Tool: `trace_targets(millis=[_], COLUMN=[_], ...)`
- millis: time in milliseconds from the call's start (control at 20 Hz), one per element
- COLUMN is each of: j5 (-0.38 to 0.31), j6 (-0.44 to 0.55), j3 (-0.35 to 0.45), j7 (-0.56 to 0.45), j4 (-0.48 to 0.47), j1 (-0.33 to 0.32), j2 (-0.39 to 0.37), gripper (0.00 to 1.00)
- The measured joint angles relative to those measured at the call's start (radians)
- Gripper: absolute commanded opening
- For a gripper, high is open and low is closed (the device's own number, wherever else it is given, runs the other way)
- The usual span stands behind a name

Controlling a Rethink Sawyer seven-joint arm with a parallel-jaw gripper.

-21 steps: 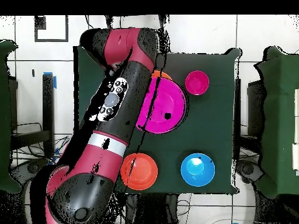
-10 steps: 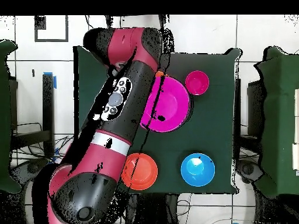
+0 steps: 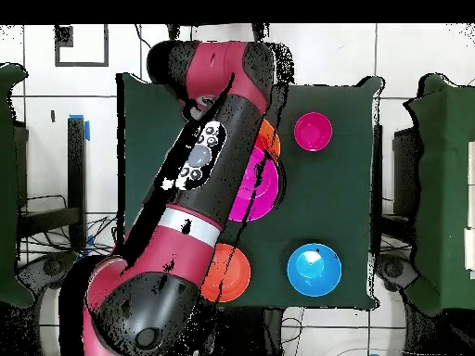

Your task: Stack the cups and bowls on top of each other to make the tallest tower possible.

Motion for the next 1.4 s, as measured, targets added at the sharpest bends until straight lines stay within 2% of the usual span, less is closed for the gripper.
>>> trace_targets(millis=[500, 700, 950, 1400], j5=[0.000, 0.000, 0.000, 0.000], j6=[0.000, -0.008, -0.110, -0.295], j3=[0.002, 0.005, 0.024, 0.041], j7=[0.000, 0.000, 0.000, 0.000], j4=[-0.003, -0.041, -0.109, -0.155], j1=[-0.026, -0.058, -0.136, -0.234], j2=[-0.025, -0.018, 0.020, 0.103], gripper=[1.00, 1.00, 1.00, 1.00])
